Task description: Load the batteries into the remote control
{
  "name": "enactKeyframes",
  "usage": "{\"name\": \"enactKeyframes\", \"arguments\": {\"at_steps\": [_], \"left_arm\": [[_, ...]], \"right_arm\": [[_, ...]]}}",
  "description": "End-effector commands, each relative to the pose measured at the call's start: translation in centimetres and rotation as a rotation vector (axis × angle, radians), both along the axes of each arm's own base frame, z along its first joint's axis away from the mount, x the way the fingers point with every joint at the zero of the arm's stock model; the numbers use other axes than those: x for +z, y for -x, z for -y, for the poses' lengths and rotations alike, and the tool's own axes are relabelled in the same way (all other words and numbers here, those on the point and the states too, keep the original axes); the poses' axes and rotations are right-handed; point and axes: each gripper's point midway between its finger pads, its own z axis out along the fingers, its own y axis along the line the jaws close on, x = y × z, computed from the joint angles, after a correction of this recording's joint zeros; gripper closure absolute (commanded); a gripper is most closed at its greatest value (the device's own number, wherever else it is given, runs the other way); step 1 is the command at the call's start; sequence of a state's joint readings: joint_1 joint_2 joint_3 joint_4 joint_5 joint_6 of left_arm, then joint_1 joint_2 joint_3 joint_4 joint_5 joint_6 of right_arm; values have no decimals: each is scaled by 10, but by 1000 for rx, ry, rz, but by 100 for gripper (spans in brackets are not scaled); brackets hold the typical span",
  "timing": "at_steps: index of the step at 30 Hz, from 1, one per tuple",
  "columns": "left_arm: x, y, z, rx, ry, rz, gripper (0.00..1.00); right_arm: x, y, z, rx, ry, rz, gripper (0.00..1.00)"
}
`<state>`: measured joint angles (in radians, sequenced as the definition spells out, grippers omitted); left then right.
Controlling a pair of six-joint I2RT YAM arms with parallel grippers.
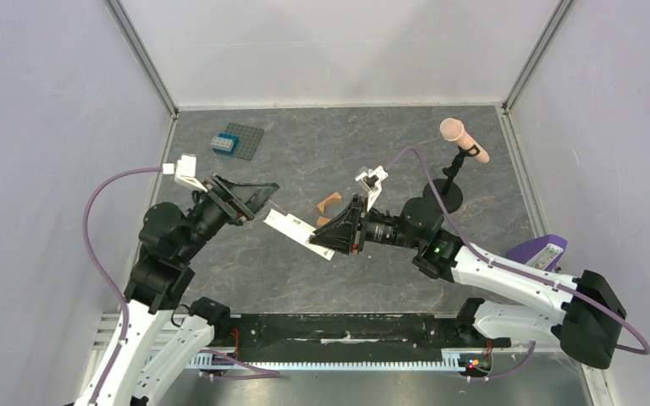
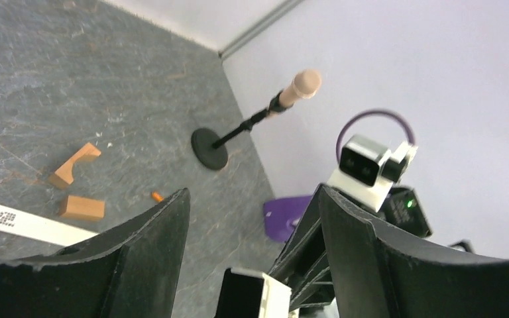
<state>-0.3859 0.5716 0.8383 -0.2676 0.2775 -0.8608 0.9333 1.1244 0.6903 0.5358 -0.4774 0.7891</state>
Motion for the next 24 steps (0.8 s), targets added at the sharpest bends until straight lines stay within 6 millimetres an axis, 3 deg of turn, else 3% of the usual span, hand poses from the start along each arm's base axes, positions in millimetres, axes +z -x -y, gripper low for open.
{"name": "enactKeyframes", "arguments": {"at_steps": [1, 4, 11, 16, 24], "left_arm": [[28, -8, -21, 151, 179, -17, 23], [23, -9, -21, 159, 204, -66, 23], [17, -9, 3, 28, 261, -96, 23], [10, -12, 8, 9, 280, -100, 24], [18, -5, 31, -128, 331, -44, 24]], "right_arm": [[21, -13, 11, -114, -32, 78, 94], [24, -18, 15, -155, -53, 76, 95], [33, -35, 17, -258, -96, 32, 95], [43, -37, 16, -258, -161, 3, 96], [42, -42, 7, -259, -179, -56, 96]]}}
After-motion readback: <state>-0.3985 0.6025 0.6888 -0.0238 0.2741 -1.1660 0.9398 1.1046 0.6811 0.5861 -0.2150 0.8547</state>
